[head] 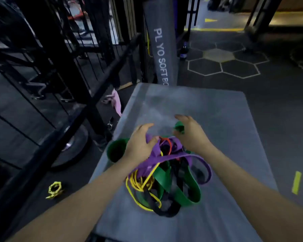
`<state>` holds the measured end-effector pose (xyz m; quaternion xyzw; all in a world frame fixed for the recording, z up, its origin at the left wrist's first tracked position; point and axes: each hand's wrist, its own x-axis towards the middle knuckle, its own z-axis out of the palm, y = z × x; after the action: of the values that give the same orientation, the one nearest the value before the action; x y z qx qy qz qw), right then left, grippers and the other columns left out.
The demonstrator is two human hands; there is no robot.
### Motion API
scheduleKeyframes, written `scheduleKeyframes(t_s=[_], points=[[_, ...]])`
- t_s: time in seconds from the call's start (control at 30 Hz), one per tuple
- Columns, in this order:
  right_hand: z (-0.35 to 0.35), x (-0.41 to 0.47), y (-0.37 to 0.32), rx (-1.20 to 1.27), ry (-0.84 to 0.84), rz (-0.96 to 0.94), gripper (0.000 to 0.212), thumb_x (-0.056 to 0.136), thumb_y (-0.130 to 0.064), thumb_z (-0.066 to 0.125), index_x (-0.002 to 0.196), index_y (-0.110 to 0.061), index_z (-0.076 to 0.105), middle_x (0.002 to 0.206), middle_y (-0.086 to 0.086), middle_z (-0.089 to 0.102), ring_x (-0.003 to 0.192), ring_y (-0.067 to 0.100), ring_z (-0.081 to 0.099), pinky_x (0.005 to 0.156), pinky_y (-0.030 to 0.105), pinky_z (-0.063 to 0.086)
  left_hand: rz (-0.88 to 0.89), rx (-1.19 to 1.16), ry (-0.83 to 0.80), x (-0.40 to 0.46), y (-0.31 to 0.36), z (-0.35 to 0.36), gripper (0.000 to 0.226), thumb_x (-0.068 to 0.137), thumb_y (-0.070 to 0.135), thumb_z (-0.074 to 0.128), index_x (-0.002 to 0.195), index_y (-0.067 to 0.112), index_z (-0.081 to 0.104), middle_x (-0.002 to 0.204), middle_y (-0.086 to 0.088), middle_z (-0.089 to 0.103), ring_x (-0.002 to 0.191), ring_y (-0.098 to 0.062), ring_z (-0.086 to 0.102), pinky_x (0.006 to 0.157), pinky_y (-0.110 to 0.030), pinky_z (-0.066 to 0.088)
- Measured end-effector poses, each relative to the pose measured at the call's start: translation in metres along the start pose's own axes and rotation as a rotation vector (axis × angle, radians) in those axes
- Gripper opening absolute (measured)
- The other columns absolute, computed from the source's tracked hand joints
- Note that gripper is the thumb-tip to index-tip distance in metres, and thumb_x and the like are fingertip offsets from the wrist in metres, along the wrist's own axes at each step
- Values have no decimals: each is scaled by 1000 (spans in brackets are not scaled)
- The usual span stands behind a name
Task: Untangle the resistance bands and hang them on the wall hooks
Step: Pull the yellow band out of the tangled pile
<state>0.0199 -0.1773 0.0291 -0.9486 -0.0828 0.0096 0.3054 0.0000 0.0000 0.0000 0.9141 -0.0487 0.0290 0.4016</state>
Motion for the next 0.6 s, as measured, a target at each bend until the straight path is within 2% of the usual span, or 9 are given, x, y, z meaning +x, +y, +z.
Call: scheduleKeyframes(t_s=[0.2, 0.33, 0.47, 0.6], points=[[61, -13, 48, -24, 9, -20, 55, 91, -23, 57, 141, -9, 38, 144, 12, 41, 134, 29, 37, 108, 30, 28, 36, 54, 21, -17, -50, 53, 46, 87, 19, 63, 130, 10, 50, 126, -10, 51, 115, -24, 54, 97, -26, 39], [88, -23, 64, -53, 64, -71, 56, 90, -23, 58, 140, -7, 39, 145, 14, 41, 136, 28, 35, 113, 31, 25, 106, 108, 73, -27, -74, 70, 42, 86, 18, 63, 126, 9, 54, 121, -12, 53, 114, -26, 54, 97, -30, 42], [95, -51, 57, -75, 112, -84, 53, 89, -23, 58, 137, -7, 43, 141, 14, 45, 132, 29, 41, 109, 29, 27, 130, 138, 106, -51, -75, 64, 40, 88, 20, 62, 125, 9, 54, 122, -12, 53, 114, -25, 53, 96, -24, 36], [90, -98, 36, -90, 160, -98, 40, 88, -20, 59, 125, -6, 53, 124, 17, 55, 117, 33, 51, 97, 33, 38, 136, 136, 132, -93, -65, 49, 38, 88, 21, 60, 124, 9, 54, 123, -12, 53, 116, -27, 52, 98, -29, 38]])
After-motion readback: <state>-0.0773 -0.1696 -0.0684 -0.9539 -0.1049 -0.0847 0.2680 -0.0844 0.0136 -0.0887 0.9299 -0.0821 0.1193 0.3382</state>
